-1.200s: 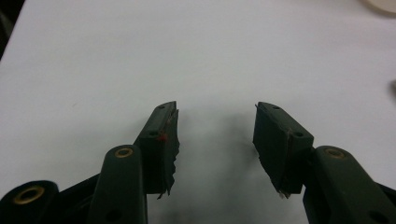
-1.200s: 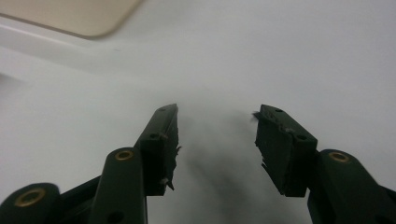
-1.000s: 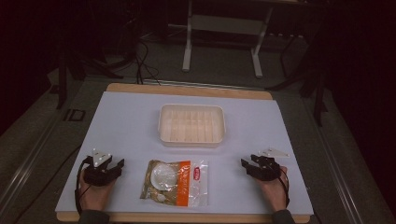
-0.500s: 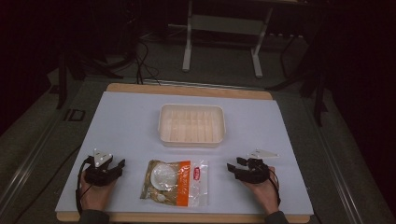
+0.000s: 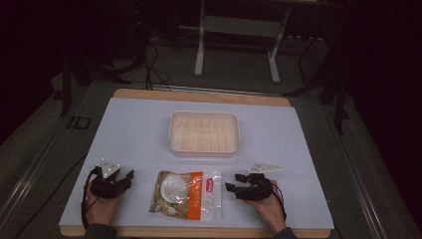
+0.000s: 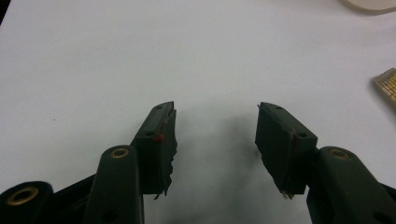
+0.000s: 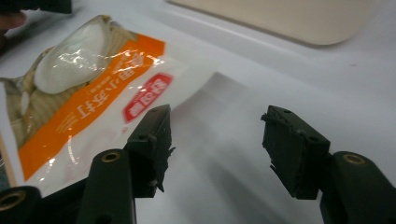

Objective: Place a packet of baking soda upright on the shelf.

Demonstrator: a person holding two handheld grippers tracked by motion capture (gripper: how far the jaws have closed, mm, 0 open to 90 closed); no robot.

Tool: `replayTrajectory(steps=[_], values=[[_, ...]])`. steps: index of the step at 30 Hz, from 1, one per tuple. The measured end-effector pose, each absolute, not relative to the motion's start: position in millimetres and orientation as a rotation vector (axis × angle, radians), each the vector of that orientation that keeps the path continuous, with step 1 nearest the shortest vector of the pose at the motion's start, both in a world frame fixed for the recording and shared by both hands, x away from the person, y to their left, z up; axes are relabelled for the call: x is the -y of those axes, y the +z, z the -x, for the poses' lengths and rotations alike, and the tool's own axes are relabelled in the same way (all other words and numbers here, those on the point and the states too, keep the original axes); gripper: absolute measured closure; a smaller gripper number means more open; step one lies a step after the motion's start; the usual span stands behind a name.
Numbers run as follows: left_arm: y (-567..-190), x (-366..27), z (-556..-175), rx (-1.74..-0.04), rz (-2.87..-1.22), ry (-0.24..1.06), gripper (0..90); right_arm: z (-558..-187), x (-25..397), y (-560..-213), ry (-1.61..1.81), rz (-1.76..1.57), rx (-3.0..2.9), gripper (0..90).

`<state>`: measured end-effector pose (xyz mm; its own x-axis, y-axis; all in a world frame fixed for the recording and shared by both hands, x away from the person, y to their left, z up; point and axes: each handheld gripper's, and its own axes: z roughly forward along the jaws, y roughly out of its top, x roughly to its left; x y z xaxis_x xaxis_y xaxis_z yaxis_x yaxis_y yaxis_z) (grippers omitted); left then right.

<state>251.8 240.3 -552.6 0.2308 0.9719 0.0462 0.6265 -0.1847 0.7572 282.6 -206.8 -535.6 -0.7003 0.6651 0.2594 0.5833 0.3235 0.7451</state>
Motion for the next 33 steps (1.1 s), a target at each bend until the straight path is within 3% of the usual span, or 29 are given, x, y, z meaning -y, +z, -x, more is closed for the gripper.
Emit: replayTrajectory(steps=[21,33], values=[[-553,-238,-252,-1.459,-1.906,0.738,47.1,-273,165,-550,1.364,-1.086,-2.644,39.8],[-553,-237,-252,-1.454,-1.919,0.743,47.2,-273,147,-551,1.398,-1.055,-2.708,46.8]])
